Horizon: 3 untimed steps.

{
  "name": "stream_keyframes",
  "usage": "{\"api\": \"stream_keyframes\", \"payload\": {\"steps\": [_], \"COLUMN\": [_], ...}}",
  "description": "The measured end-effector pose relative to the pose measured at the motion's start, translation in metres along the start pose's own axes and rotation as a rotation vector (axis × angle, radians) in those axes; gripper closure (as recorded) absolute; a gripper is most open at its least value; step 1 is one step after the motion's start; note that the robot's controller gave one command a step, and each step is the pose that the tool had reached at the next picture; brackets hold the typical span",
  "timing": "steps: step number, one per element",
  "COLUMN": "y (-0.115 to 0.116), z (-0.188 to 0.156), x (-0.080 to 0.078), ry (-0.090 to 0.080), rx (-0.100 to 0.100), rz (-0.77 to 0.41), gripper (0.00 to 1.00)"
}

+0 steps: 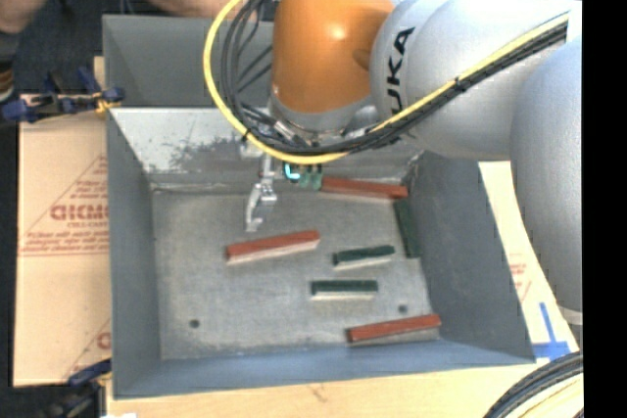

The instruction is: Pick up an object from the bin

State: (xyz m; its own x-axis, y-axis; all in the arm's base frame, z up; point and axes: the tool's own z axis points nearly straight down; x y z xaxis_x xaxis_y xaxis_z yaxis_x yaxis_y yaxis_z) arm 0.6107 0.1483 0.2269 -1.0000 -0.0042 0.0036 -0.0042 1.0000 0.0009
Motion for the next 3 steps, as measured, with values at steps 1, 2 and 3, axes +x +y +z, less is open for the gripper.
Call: {"api": "stream_keyframes", "payload": {"steps": [1, 2, 3], "y": [-0.001, -0.011, -0.029], "z": [-0.005, 0.031, 0.146], "x": [-0.002, 0.019, 0.009], "ry": [-0.008, -0.014, -0.007], "rx": [-0.001, -0.001, -0.002], "rz": [0.002, -0.048, -0.177], "gripper": [0.00, 0.00, 1.00]}}
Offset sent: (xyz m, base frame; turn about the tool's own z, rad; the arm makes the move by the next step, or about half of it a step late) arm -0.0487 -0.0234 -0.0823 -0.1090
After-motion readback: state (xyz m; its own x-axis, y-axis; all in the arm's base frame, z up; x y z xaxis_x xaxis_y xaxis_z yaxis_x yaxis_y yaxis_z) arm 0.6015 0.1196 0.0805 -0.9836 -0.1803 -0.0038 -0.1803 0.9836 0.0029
